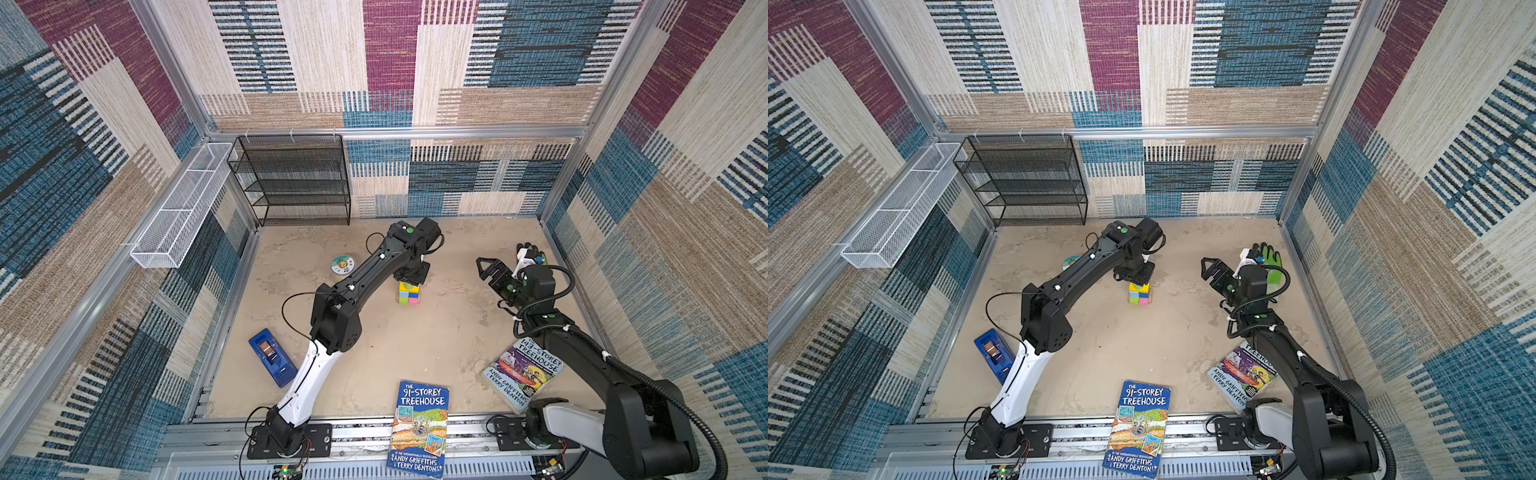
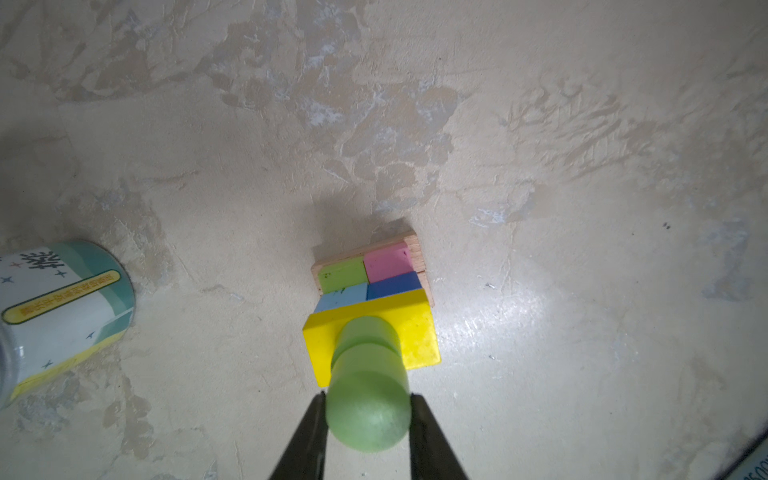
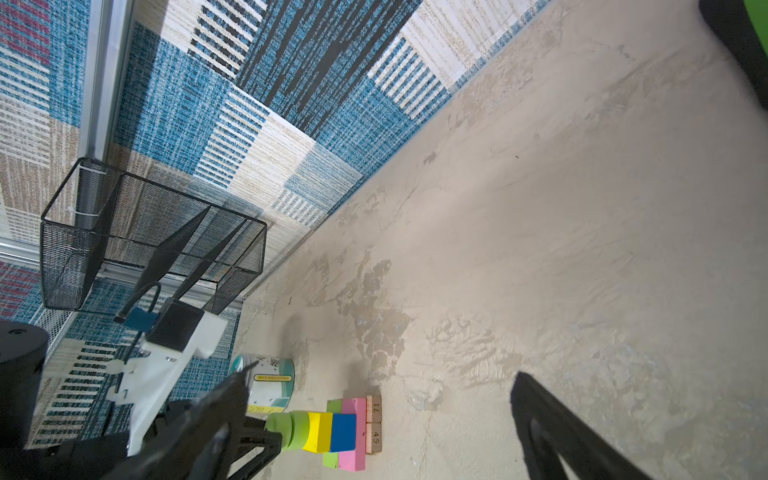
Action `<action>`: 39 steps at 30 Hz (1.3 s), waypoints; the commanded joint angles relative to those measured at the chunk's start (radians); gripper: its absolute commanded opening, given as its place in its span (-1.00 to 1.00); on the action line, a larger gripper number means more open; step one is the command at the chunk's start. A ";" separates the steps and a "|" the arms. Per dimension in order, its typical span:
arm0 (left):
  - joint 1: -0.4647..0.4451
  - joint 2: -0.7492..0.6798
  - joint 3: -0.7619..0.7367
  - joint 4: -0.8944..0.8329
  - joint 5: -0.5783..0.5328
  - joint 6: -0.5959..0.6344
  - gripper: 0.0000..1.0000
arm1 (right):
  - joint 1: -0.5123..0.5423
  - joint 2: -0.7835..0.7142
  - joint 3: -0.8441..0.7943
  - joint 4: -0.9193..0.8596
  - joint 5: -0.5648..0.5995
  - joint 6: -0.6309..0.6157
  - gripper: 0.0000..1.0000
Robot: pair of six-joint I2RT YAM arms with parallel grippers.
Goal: Build the wood block tower
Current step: 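Lower the green cylinder onto the cylinder atop the yellow block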
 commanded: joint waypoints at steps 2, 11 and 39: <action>0.000 0.007 0.008 -0.010 -0.013 -0.012 -0.42 | 0.000 -0.001 0.004 0.037 -0.004 -0.008 0.99; 0.000 0.010 0.009 -0.008 -0.024 -0.009 -0.34 | 0.000 -0.003 0.007 0.030 0.000 -0.010 0.99; 0.000 0.023 0.026 -0.009 -0.003 -0.017 -0.25 | 0.000 0.000 0.008 0.030 0.001 -0.010 0.99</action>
